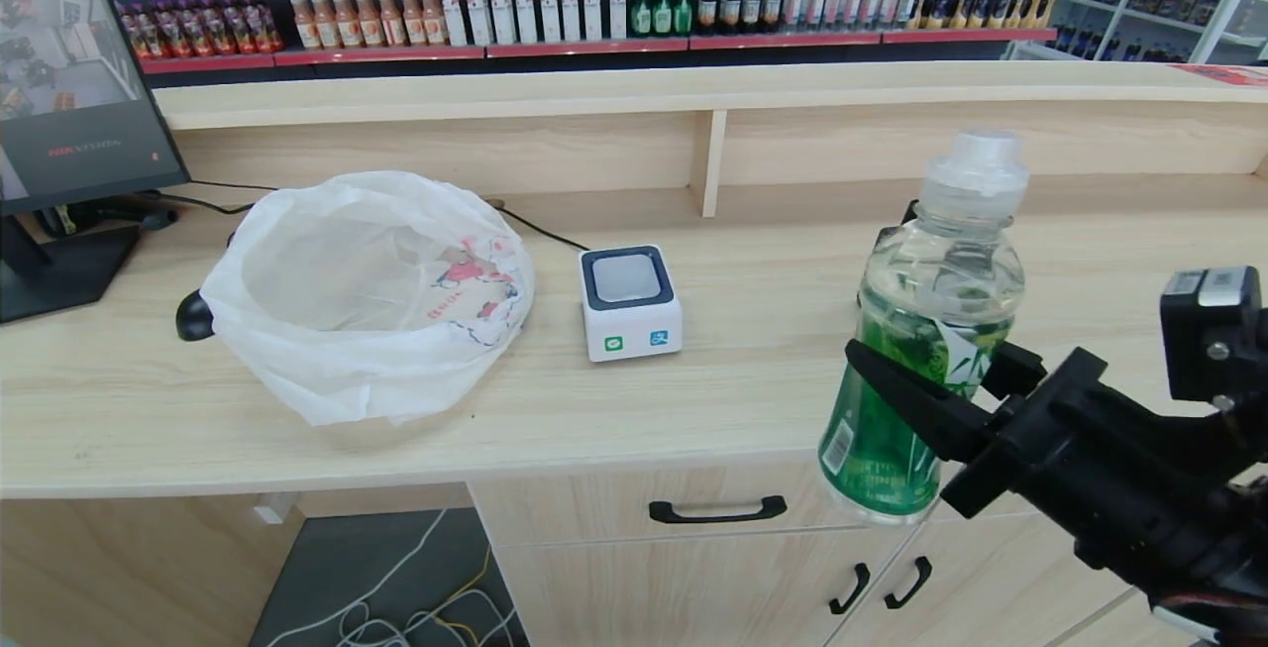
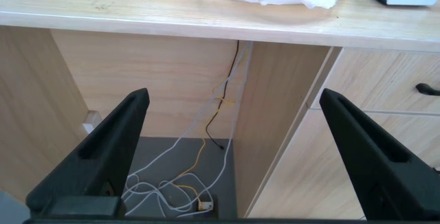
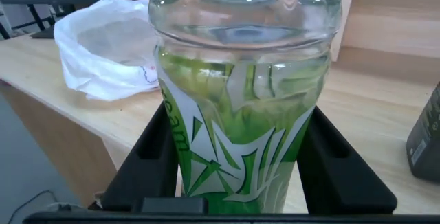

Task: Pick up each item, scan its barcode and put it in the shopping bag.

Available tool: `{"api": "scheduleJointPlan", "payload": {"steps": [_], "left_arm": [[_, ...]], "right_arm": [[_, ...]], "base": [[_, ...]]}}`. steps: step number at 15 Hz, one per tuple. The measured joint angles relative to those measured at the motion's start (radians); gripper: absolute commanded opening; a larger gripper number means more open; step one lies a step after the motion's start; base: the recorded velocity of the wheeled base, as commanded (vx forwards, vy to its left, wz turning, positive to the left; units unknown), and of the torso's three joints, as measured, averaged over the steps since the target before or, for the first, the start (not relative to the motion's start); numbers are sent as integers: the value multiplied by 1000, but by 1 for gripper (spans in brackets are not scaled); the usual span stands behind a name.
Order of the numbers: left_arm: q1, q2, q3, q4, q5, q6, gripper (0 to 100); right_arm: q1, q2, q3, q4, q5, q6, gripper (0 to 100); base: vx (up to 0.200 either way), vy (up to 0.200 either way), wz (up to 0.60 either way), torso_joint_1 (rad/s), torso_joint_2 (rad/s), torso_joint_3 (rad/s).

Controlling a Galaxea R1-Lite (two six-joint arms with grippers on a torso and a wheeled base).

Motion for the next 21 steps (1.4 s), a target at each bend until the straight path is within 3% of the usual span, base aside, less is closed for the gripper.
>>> {"api": "scheduleJointPlan", "payload": {"steps": [6,12,16,21], "left_arm": [[0,0,0,0,0,-1,100],[0,0,0,0,0,-1,100],[0,0,0,0,0,-1,100],[0,0,0,0,0,-1,100]], "right_arm": [[18,-91,65,3,99,63,0],[39,-123,50,-5,194,360,0],[55,-137,14,-25,204,574,0],[63,-112,-57,-26,204,747,0]], "base": [[0,0,0,0,0,0],[0,0,0,0,0,0],[0,0,0,0,0,0],[0,0,0,0,0,0]]}}
